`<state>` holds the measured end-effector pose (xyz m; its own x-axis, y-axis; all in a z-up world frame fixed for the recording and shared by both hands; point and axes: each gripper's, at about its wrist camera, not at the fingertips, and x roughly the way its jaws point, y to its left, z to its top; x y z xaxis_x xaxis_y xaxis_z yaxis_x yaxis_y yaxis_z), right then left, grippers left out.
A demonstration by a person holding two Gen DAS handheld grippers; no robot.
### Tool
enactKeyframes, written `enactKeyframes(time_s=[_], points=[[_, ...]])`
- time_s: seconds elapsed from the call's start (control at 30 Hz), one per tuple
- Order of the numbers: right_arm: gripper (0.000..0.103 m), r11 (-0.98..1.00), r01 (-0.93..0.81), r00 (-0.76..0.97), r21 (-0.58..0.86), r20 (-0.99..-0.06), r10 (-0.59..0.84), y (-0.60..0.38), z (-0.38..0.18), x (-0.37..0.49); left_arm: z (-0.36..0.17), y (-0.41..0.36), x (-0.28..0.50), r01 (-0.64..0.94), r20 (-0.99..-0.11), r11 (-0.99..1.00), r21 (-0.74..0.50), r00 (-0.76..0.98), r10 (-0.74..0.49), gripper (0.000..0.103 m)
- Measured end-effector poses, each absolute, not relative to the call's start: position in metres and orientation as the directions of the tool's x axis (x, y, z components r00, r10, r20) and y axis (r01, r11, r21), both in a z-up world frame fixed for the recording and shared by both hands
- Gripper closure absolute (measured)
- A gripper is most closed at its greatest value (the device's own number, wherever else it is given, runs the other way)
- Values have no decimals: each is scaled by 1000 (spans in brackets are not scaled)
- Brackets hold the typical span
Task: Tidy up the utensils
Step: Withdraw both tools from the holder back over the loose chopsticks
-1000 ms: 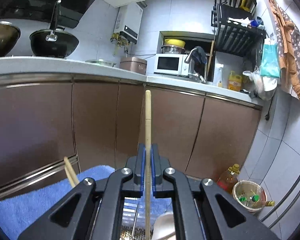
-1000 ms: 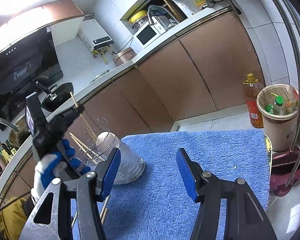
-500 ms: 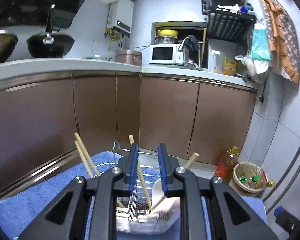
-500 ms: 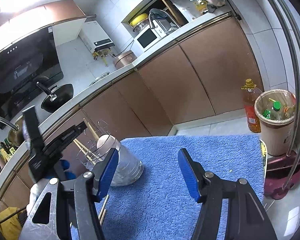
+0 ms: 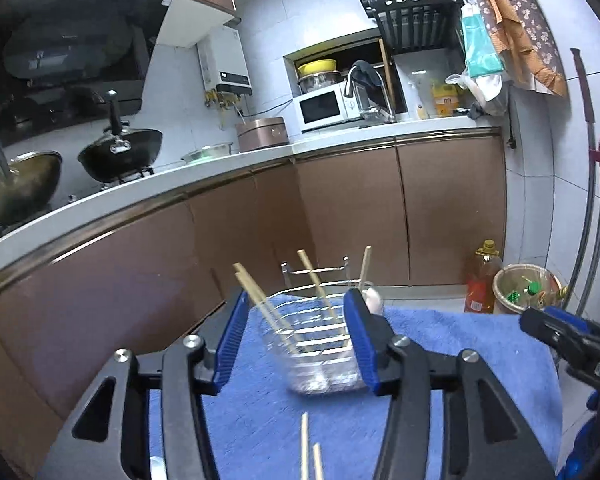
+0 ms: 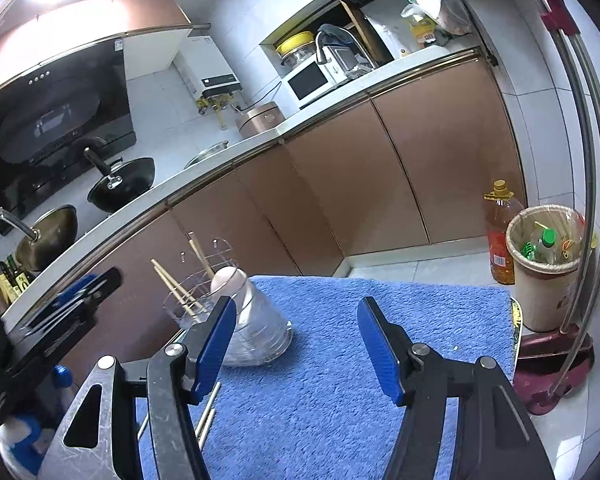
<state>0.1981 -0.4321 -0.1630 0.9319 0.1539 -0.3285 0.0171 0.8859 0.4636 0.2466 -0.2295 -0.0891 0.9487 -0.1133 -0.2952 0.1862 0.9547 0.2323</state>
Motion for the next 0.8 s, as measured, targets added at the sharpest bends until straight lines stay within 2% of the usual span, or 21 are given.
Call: enactKeyframes(time_s=[0.1, 0.4, 0.6, 0.8], points=[[42, 894, 2, 921, 449, -349, 173, -419, -161, 192, -87, -216, 232, 185, -314, 956, 227, 943, -108, 48], [42, 934, -42, 861, 356, -462, 215, -362, -163, 172, -81, -175, 207, 165, -346, 966, 200, 934, -88, 47], [42, 951, -63, 842, 303, -495, 214, -335, -150, 161, -75, -148, 187, 130, -330, 972, 194, 942, -60, 40], [42, 965, -76, 825, 252, -527, 202, -307, -142, 151, -80, -125, 169, 147, -351, 977, 155, 932, -85, 39]])
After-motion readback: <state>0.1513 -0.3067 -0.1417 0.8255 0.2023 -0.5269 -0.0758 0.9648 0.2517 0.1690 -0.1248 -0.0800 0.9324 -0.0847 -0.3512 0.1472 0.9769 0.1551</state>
